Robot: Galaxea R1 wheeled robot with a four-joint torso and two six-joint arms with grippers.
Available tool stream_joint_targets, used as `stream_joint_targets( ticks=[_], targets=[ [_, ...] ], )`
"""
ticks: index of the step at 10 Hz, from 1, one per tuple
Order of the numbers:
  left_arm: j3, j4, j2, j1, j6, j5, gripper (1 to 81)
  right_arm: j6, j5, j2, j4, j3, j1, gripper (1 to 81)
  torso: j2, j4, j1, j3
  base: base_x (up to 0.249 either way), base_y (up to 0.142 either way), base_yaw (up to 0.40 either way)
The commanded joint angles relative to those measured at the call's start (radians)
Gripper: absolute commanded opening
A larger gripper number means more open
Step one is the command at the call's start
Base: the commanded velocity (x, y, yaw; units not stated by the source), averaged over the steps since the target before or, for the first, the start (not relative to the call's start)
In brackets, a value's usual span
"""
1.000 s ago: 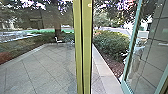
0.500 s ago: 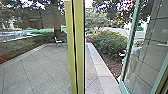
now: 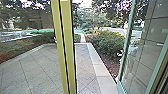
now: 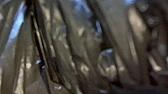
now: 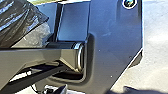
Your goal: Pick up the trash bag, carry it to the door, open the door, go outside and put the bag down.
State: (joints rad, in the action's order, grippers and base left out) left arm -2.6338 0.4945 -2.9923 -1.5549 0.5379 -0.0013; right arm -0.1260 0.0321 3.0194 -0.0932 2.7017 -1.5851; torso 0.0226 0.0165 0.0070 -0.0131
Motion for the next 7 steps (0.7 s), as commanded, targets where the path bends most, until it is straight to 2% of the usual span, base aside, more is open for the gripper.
stream_joint_targets(
  ticks=[1, 6, 7],
  targets=[
    [0.009, -0.005, -0.004, 0.046, 0.007, 0.072, 1.0, 0.000, 0.055, 0.002, -0.007, 0.004, 0.044, 81.1, 0.000, 0.000, 0.000, 0.000, 0.000, -0.146, 0.000],
    [0.009, -0.005, -0.005, 0.045, 0.007, 0.072, 1.0, 0.000, 0.054, 0.005, 0.001, 0.004, 0.026, 81.1, 0.000, 0.000, 0.000, 0.000, 0.000, -0.146, 0.000],
    [0.009, -0.005, -0.007, 0.046, 0.007, 0.072, 1.0, 0.000, 0.036, 0.005, 0.003, 0.004, 0.018, 81.1, 0.000, 0.000, 0.000, 0.000, 0.000, -0.154, 0.000]
  ],
)
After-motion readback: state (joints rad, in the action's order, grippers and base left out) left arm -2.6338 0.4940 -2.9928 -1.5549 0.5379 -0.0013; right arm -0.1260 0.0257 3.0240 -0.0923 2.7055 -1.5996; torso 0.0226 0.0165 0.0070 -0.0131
